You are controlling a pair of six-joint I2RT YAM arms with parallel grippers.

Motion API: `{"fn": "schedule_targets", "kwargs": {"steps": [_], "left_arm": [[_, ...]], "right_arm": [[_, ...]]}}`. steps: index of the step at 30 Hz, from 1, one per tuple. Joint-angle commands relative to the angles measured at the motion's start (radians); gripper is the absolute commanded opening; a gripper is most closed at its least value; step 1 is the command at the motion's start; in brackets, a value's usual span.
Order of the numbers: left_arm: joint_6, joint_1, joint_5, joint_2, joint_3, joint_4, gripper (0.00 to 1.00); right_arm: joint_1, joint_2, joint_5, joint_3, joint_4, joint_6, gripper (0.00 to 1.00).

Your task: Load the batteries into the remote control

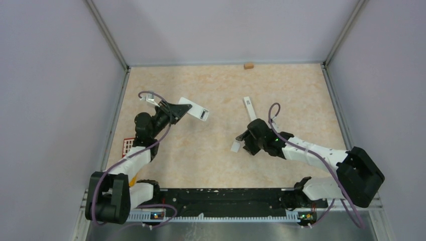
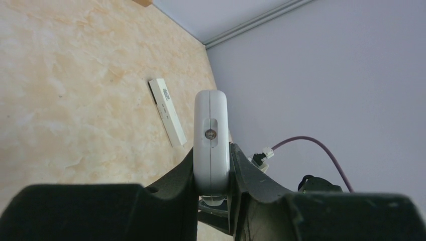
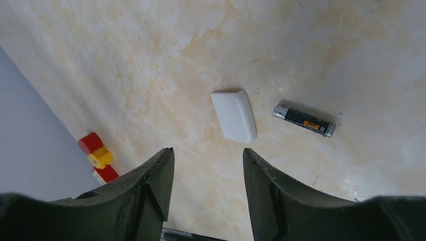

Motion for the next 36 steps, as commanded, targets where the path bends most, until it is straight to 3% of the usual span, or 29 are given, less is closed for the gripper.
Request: {"fn": "schedule_targets", "kwargs": {"steps": [1, 6, 21, 27, 36], "left_arm": [[0.038, 0.006, -0.027, -0.032, 0.024, 0.013, 0.0], [0.032, 0.006, -0.055, -0.015, 0.035, 0.012, 0.0], [0.026, 0.006, -0.071, -0.002, 0.05, 0.017, 0.0], [0.025, 0.006, -0.074, -0.003, 0.046, 0.012, 0.0], [0.027, 0.006, -0.079, 0.0, 0.045, 0.013, 0.0]], "right_arm": [[0.009, -0.039, 0.049, -0.056, 0.031, 0.263, 0.55], [0.009, -0.021, 0.04, -0.12, 0.106, 0.362, 0.56], [0.009, 0.031, 0.074, -0.131, 0.012, 0.44, 0.59], [0.002, 0.021, 0.165, -0.143, -0.068, 0.451, 0.54], [-0.027, 0.061, 0.166, -0.126, -0.078, 0.427, 0.45]]}}
